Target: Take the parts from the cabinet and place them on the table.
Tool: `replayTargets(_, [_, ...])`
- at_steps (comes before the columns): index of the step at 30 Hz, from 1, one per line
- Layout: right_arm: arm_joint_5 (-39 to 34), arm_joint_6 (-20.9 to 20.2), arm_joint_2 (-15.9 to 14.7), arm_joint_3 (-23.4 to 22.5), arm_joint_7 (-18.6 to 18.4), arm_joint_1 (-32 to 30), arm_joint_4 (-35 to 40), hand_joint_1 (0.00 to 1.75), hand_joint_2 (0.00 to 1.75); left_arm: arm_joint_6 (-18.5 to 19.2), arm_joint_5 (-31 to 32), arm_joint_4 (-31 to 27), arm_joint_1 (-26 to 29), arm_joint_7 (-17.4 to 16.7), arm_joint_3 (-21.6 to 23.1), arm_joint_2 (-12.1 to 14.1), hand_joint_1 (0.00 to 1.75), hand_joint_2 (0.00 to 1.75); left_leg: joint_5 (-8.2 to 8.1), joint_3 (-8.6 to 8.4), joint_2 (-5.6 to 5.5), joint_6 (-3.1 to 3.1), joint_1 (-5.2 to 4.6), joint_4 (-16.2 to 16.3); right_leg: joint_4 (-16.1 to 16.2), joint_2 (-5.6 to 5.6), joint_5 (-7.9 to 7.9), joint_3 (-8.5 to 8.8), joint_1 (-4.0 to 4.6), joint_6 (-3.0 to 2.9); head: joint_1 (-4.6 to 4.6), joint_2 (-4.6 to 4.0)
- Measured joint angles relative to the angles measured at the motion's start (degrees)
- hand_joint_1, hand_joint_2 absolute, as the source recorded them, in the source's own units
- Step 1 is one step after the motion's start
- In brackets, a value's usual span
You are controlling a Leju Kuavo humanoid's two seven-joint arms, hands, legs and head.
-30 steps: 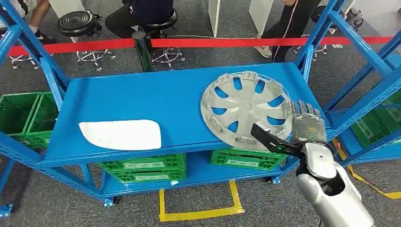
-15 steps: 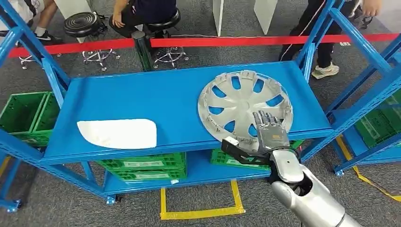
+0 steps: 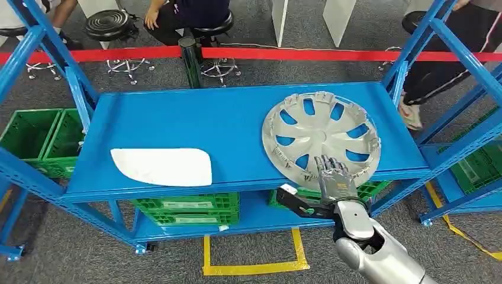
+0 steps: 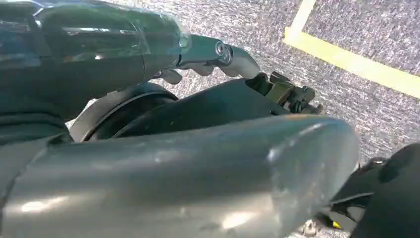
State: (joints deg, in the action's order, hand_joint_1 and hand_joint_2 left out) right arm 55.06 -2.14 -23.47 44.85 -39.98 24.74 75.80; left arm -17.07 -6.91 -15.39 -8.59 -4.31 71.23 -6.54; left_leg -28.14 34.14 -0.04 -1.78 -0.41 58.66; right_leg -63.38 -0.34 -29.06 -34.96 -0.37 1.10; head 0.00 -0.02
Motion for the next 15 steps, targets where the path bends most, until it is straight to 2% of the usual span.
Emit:
replayTargets(1, [-0.5, 0.8, 0.0, 0.0, 0.0, 0.0, -0.2, 0.0, 1.75, 0.0, 0.1, 0.0, 0.0, 0.0, 0.0, 0.0, 0.0, 0.0, -0.06, -0.18, -0.05, 0.08, -0.07, 0.0, 4.4, 0.17, 1.48, 1.94, 0.11, -0.46, 0.0, 0.0])
replayTargets(2, [-0.8, 1.4, 0.0, 0.0, 0.0, 0.0, -0.4, 0.0, 1.75, 0.0, 0.1, -0.1, 0.0, 0.0, 0.0, -0.1, 0.0, 0.0, 0.0, -0.02, -0.04, 0.22, 0.11, -0.4, 5.1, 0.46, 0.15, 2.67, 0.2, -0.8, -0.11, 0.0])
replayTargets(3, [-1.2, 1.9, 0.0, 0.0, 0.0, -0.1, -0.5, 0.0, 1.75, 0.0, 0.1, -0.1, -0.1, 0.0, 0.0, 0.0, 0.0, 0.0, 0.14, 0.23, -0.2, 0.49, 0.03, -0.1, 6.0, 0.44, 0.79, 2.7, 0.57, -0.97, -0.02, 0.0])
replayTargets(4, [-2.0, 2.8, -0.1, 0.0, 0.0, -0.2, -0.8, 0.0, 1.75, 0.0, 0.2, -0.2, -0.1, 0.0, 0.0, -0.2, 0.0, 0.0, 0.39, 0.44, -0.17, 0.96, 0.28, -0.2, 6.0, 0.4, 0.71, 2.62, 0.79, -1.0, 0.33, 0.0])
replayTargets(5, [-2.6, 3.7, -0.1, 0.0, 0.0, -0.4, -1.0, 0.0, 1.75, 0.0, 0.3, -0.2, -0.1, 0.0, 0.0, -0.2, 0.0, 0.0, 0.44, 0.43, -0.16, 1.15, 0.38, -0.3, 6.0, 0.39, 0.69, 2.6, 0.84, -1.03, 0.31, 0.0])
replayTargets(6, [-3.6, 5.2, -0.1, 0.0, 0.0, -0.6, -1.3, 0.0, 1.75, -0.2, 0.4, -0.3, -0.1, 0.1, 0.0, -0.2, 0.0, 0.0, 0.6, 0.23, -0.16, 1.58, 0.46, -0.6, 6.3, 0.39, 0.88, 2.65, 0.97, -1.31, 0.33, 0.0])
replayTargets(7, [-4.4, 6.6, -0.1, 0.0, 0.0, -0.7, -1.6, 0.0, 1.75, -0.3, 0.4, -0.3, -0.1, 0.2, 0.0, -0.2, 0.0, 0.0, 0.47, 0.22, -0.18, 1.87, 0.29, -0.7, 7.1, 0.22, 1.41, 3.0, 0.41, -1.57, 0.33, 0.0])
replayTargets(8, [-4.8, 7.2, -0.1, 0.1, 0.0, -0.8, -1.7, 0.0, 1.75, -0.3, 0.4, -0.3, -0.1, 0.2, 0.0, -0.1, 0.0, 0.0, -0.12, 0.35, -0.09, 2.1, 0.3, -0.2, 7.5, -0.04, 1.66, 3.22, 0.34, -1.55, 0.35, 0.0])
replayTargets(9, [-5.5, 8.3, -0.1, 0.1, 0.0, -0.9, -1.9, 0.0, 1.75, -0.3, 0.4, -0.3, -0.1, 0.3, 0.0, 0.0, 0.0, 0.0, -2.26, 1.54, -0.06, 2.54, 0.37, 2.3, 7.8, -0.01, 1.83, 3.34, 0.26, -1.83, -0.09, 0.0])
replayTargets(10, [-6.6, 9.4, -0.1, 0.1, 0.0, -1.1, -2.3, 0.0, 1.75, -0.5, 0.4, -0.3, -0.1, 0.4, 0.0, 0.0, 0.0, 0.0, -4.65, 3.49, -0.04, 2.81, 0.57, 6.6, 7.8, -0.07, 1.88, 3.28, 0.26, -1.91, -0.24, 0.0])
replayTargets(12, [-8.2, 12.0, -0.1, 0.0, 0.0, -2.0, -3.0, 0.0, 1.75, -0.9, 0.5, -0.3, 0.0, 0.5, 0.0, 0.2, 0.0, 0.0, -7.87, 7.31, -0.01, 3.12, 0.67, 14.8, 7.7, -0.3, 1.85, 3.27, 0.41, -1.95, -0.26, 0.0])
replayTargets(13, [-9.2, 13.7, 0.0, 0.0, 0.0, -2.3, -3.3, 0.0, 1.75, -1.2, 0.4, -0.3, 0.0, 0.5, 0.0, 0.2, 0.0, 0.0, -7.72, 7.83, 0.0, 3.11, 0.69, 16.0, 7.7, -0.34, 1.84, 3.3, 0.48, -1.96, -0.26, 0.0])
replayTargets(14, [-10.3, 15.6, 0.0, -0.1, 0.0, -2.7, -3.5, 0.0, 1.75, -1.5, 0.4, -0.3, 0.0, 0.5, 0.0, 0.3, 0.0, 0.0, -6.32, 7.19, 0.01, 2.97, 0.68, 14.7, 7.7, -0.37, 1.81, 3.38, 0.57, -1.94, -0.31, 0.0])
replayTargets(15, [-11.0, 17.1, -0.1, -0.3, 0.0, -3.0, -3.8, 0.0, 1.75, -1.7, 0.4, -0.3, 0.1, 0.5, 0.0, 0.4, 0.0, 0.0, -4.21, 5.4, 0.02, 2.76, 0.67, 11.6, 7.6, -0.36, 1.74, 3.49, 0.66, -1.86, -0.31, 0.0])
